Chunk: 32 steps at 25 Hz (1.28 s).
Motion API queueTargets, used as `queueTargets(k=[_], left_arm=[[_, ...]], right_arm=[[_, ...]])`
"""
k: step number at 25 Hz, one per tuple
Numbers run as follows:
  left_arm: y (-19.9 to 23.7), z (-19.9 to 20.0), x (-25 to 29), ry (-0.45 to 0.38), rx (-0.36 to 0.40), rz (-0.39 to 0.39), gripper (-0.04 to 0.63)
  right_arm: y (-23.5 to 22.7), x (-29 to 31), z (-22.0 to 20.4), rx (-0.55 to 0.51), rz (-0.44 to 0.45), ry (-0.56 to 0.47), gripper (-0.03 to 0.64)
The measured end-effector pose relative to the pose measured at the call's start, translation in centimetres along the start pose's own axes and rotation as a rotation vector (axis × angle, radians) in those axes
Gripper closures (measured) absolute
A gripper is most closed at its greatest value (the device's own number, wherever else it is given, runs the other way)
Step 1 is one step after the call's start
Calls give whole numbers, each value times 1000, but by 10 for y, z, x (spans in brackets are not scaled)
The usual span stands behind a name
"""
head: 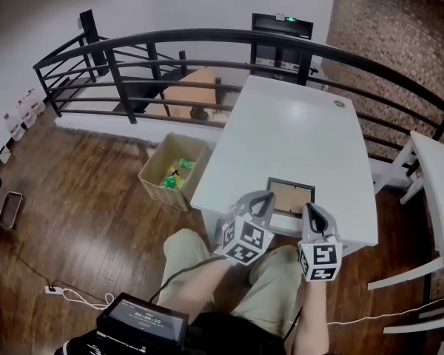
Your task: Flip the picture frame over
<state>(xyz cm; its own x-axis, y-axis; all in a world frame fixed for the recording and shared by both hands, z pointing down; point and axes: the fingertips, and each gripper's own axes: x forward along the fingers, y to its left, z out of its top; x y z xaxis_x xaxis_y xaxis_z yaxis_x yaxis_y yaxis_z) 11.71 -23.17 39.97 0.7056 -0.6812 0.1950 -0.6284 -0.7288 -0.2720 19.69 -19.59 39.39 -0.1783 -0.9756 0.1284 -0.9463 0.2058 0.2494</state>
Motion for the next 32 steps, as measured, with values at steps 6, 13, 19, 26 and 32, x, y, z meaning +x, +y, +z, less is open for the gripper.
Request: queueTargets(k=[6,13,19,26,32], left_arm=[[-33,10,-56,-82,-95,-45,578],[-68,2,-115,-123,-219,-131,578],[-87,0,-161,-168,-227,-161,578],[-106,-2,-200,-174,-192,-161,578],[-114,0,-205,-176,-184,-169,578]], right_arm=[[48,-60,26,70,29,-123,624],[98,-105,27,119,71,-135,624],[140,-134,26,77,131,-149,624],[169,-163,46,42,163,-215,624],[179,-169,42,25,187,-208,624]])
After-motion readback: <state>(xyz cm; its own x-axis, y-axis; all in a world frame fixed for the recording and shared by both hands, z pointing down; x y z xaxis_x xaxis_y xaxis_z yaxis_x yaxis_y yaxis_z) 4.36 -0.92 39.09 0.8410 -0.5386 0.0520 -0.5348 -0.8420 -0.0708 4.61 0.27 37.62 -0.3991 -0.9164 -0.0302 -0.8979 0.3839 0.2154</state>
